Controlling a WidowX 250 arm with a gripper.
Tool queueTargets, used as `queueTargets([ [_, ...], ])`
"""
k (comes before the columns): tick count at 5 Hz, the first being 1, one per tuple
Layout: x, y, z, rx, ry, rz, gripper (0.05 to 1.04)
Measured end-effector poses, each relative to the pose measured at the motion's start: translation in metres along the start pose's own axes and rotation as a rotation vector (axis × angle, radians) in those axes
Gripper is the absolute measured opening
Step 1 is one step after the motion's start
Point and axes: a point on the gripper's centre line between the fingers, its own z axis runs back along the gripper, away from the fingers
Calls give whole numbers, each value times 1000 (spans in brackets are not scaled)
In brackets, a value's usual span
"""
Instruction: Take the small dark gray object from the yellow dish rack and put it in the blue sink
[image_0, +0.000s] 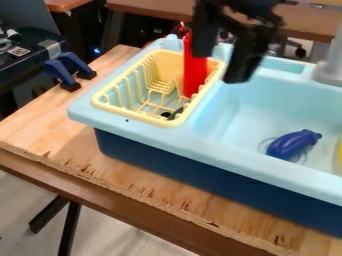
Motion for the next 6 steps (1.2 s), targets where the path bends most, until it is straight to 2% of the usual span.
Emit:
queueTargets([
  [2,-18,56,-12,-53,-67,79,1002],
  [3,-18,69,-21,-64,-52,99,1002],
  [4,-13,75,-42,-82,13,113,1002],
  [5,-5,82,-57,-93,41,95,1002],
  [6,-1,86,-63,-72,73,85,1001],
])
